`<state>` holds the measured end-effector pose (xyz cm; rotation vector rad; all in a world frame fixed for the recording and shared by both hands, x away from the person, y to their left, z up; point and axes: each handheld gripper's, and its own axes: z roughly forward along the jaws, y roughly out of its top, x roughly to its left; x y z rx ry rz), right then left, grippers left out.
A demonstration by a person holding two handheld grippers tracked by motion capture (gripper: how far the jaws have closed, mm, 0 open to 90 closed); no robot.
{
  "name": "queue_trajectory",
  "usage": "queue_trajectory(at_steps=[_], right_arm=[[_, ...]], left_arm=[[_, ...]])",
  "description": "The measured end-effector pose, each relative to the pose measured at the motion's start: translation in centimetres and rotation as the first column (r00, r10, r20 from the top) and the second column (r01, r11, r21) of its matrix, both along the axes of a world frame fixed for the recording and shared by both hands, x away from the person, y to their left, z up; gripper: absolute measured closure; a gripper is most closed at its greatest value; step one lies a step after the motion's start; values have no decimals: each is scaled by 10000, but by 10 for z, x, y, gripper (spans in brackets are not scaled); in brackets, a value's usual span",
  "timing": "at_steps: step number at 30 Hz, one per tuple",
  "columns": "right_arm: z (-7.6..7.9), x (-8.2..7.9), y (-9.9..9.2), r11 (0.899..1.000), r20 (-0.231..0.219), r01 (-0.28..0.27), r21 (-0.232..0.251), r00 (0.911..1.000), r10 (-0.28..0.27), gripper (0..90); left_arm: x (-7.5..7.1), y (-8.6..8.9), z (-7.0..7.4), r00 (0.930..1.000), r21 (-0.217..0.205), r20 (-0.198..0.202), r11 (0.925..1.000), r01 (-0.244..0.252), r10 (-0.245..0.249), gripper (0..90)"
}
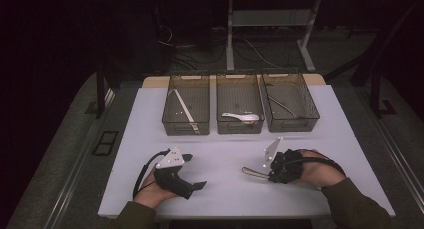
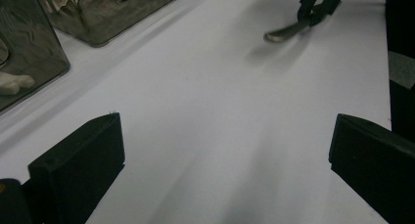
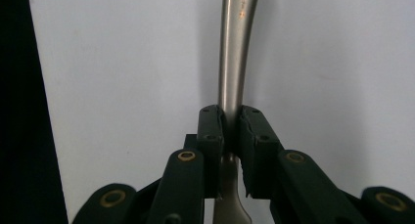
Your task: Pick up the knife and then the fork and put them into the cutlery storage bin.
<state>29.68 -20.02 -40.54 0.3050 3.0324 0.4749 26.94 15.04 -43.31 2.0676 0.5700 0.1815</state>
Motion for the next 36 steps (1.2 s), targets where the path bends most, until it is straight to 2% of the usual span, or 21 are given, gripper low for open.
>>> queue_trajectory(at_steps=[3,7,8,10,11,14,17,18,21,23,25,27,31,33,34,35,36], right_arm=[[7,4,-7,9967,266,436,689,9986,-456,798],[15,7,-18,9847,555,1027,1407,9922,-1114,798],[17,7,-20,9775,459,1304,1659,9891,-1397,799],[20,10,-27,9685,639,1535,1962,9836,-1689,798],[21,9,-29,9573,497,1859,2214,9782,-2015,798],[26,12,-38,9355,565,2276,2702,9662,-2514,798],[30,14,-46,9001,544,2874,3274,9453,-3216,798],[32,14,-49,8826,542,3112,3524,9347,-3513,798],[36,17,-59,8331,519,3483,4296,9116,-4079,799],[38,17,-65,8058,531,3657,4658,8974,-4380,799],[40,17,-70,7834,656,3758,4951,8829,-4649,799],[41,17,-73,7589,590,3917,5202,8700,-4895,799],[43,18,-81,7125,685,4154,5655,8372,-5425,799],[44,18,-85,6846,715,4240,5929,8191,-5692,799],[44,19,-87,6670,705,4296,6087,8081,-5848,799],[45,19,-90,6508,676,4321,6244,8001,-5961,799],[46,20,-93,6371,614,4319,6384,7965,-6015,799]], left_arm=[[0,0,0,10000,9,16,10000,9,-9,0],[0,0,0,10000,-10,26,10000,6,-6,0],[0,0,0,10000,-14,31,10000,5,-5,0],[0,0,0,10000,-6,25,10000,9,-8,0],[0,0,0,10000,-12,23,10000,11,-11,0],[0,0,0,10000,19,61,10000,28,-28,0],[0,0,0,10000,15,72,10000,26,-26,0],[0,0,0,10000,19,76,10000,25,-25,0],[0,0,0,10000,19,75,10000,38,-39,0],[0,0,0,10000,-4,26,10000,13,-13,0],[0,0,0,10000,-15,24,10000,2,-2,0],[0,0,0,10000,-6,36,10000,12,-12,0],[0,1,0,10000,-9,24,10000,15,-15,0],[1,1,0,10000,8,23,10000,21,-21,0],[1,1,0,10000,10,22,10000,22,-22,0],[1,0,0,10000,2,16,10000,17,-17,0],[1,0,0,10000,6,12,10000,17,-17,0]])
